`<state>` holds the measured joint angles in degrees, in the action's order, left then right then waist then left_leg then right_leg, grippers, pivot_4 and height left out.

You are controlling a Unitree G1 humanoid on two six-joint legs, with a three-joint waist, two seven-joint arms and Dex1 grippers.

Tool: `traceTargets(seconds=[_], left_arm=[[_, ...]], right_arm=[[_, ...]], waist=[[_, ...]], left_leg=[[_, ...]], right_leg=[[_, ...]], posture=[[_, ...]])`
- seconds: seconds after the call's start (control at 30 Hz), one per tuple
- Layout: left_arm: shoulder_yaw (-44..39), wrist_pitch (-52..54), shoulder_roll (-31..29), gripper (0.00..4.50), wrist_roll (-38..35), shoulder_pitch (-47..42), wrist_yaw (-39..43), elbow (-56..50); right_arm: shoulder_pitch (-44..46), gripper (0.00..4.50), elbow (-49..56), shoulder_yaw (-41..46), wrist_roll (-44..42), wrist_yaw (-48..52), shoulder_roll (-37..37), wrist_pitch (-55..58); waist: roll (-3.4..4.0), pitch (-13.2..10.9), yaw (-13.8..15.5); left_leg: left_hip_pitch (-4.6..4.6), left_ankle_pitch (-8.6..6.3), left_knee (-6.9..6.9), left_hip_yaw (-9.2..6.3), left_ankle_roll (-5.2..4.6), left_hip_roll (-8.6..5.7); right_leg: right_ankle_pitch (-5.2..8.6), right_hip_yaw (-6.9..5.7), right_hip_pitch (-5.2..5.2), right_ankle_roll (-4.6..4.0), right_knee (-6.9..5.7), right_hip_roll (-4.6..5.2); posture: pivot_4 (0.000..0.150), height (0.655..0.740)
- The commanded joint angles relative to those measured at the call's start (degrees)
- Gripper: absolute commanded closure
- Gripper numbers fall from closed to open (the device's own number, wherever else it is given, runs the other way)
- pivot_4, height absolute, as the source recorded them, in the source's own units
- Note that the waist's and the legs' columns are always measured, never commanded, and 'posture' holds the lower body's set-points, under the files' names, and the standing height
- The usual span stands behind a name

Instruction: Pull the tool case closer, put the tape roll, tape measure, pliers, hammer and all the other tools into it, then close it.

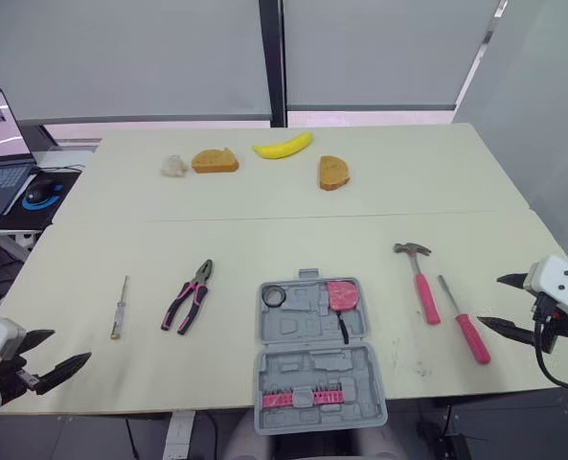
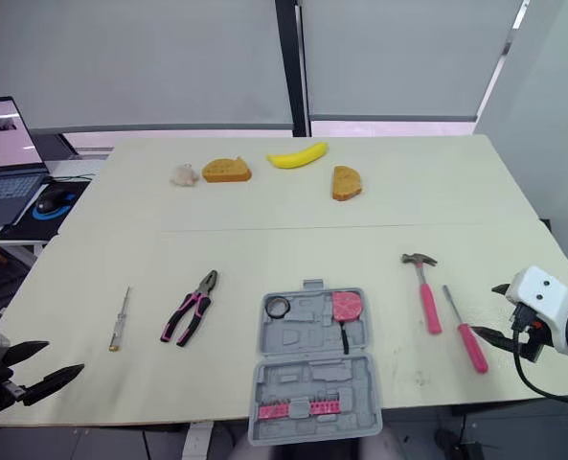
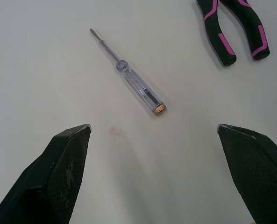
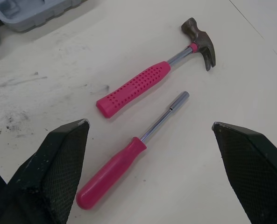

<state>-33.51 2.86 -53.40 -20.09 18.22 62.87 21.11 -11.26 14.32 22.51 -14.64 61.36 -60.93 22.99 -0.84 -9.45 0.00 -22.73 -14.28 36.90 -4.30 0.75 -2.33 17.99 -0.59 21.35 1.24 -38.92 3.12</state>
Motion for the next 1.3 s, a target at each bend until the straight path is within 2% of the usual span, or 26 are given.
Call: traceTargets(seconds=[0.03,0.33,0.53,0.7,0.87,1.07,1.3], left_arm=[[-1.9,-0.5,-1.5,0.0,-0.2,0.0,0.3,0.0],[-2.7,1.6,-0.4,0.0,-1.0,2.7,-0.3,-3.5],[-0.5,10.0,4.6,0.0,-4.1,2.0,-5.8,-17.2],[3.3,16.7,10.5,0.0,-4.2,-2.0,-15.3,-27.3],[10.5,22.6,18.2,0.0,-1.0,-8.6,-27.8,-33.2],[17.5,27.6,23.9,0.0,3.3,-15.2,-37.3,-32.8],[21.3,29.8,24.9,0.0,6.5,-19.7,-40.8,-28.1]], right_arm=[[0.6,0.02,0.3,1.6,-0.1,0.6,-1.3,-0.1],[3.1,0.02,7.8,0.0,-5.0,2.3,-0.5,1.4],[14.7,0.02,19.2,-9.0,-14.0,1.8,0.0,9.8],[25.1,0.02,22.9,-16.5,-18.8,-0.7,3.1,15.1],[30.8,0.02,22.4,-23.1,-18.1,-1.4,6.2,15.6],[33.3,0.02,21.8,-26.3,-17.7,-1.9,7.7,15.6],[33.4,0.02,21.5,-27.5,-16.3,-1.4,7.4,14.5]], waist=[[0.0,0.0,0.0],[0.01,0.0,0.0],[-0.08,0.0,-0.1],[-0.16,0.0,0.3],[-0.2,0.0,0.5],[-0.26,0.0,0.4],[-0.26,0.0,0.1]], left_leg=[[0.0,0.0,0.0,0.0,0.0,0.0],[-0.01,0.0,-0.02,0.01,0.0,0.01],[-0.03,0.0,0.0,-0.01,0.0,0.03],[-0.13,-0.01,0.06,-0.04,0.01,-0.01],[-0.11,0.0,0.08,-0.03,0.01,-0.03],[-0.1,0.0,0.08,-0.03,0.01,-0.07],[-0.08,0.0,0.08,-0.04,0.01,-0.08]], right_leg=[[0.0,0.01,0.0,0.0,0.0,0.0],[0.0,0.01,0.03,0.0,0.01,0.01],[0.0,-0.01,0.04,-0.01,0.01,0.01],[-0.02,-0.03,0.05,0.04,0.05,0.03],[-0.07,-0.02,0.04,0.11,0.04,0.02],[-0.11,-0.02,0.04,0.17,-0.04,-0.03],[-0.11,-0.03,0.03,0.18,-0.06,-0.06]], posture=[[0.15,0.74],[0.15,0.74],[0.15,0.74],[0.15,0.74],[0.15,0.74],[0.15,0.74],[0.15,0.74]])
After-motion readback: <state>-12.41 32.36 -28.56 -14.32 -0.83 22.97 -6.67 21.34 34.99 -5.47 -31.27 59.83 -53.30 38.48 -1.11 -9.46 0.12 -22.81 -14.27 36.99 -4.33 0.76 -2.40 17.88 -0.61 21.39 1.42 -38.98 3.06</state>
